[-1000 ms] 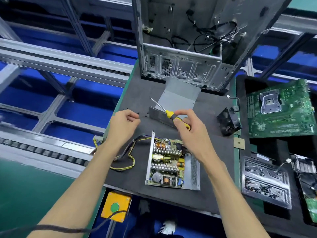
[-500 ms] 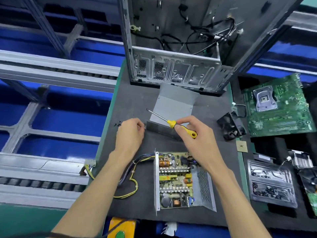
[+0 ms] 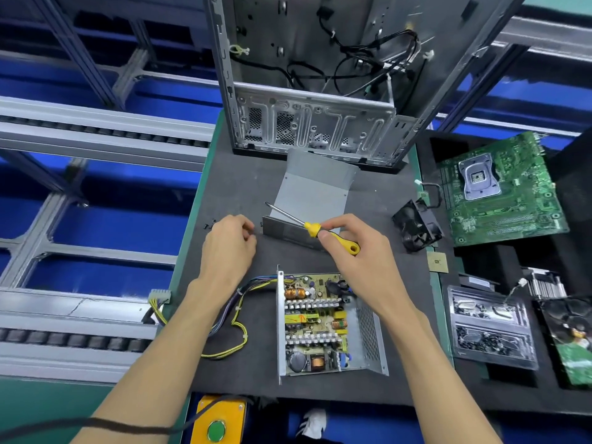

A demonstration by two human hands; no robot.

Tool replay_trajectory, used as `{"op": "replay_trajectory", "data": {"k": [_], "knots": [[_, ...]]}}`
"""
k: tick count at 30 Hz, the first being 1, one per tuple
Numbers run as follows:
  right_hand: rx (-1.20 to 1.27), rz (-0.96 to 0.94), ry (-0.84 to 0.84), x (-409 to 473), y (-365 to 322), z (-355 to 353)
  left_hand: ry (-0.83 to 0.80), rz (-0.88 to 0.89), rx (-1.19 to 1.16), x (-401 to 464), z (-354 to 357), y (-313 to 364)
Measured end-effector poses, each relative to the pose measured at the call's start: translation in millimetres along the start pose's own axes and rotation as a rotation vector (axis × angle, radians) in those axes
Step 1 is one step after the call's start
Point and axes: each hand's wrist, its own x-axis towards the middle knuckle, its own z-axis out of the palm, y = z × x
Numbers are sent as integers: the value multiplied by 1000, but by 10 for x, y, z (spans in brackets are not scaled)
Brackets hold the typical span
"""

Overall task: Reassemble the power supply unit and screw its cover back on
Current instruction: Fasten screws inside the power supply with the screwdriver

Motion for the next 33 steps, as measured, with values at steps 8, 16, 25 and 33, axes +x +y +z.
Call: {"op": "replay_trajectory", "data": {"k": [8, 16, 25, 33], "knots": [[24, 5, 9, -65, 54, -76, 22, -41, 46, -17, 66, 59], [41, 25, -3, -1, 90, -109, 71, -51, 8, -15, 56, 47], [40, 29, -20, 89, 118, -57, 61, -32, 33, 64, 85, 104], [35, 35, -21, 121, 102, -58, 97, -40, -78, 102, 64, 78]]}}
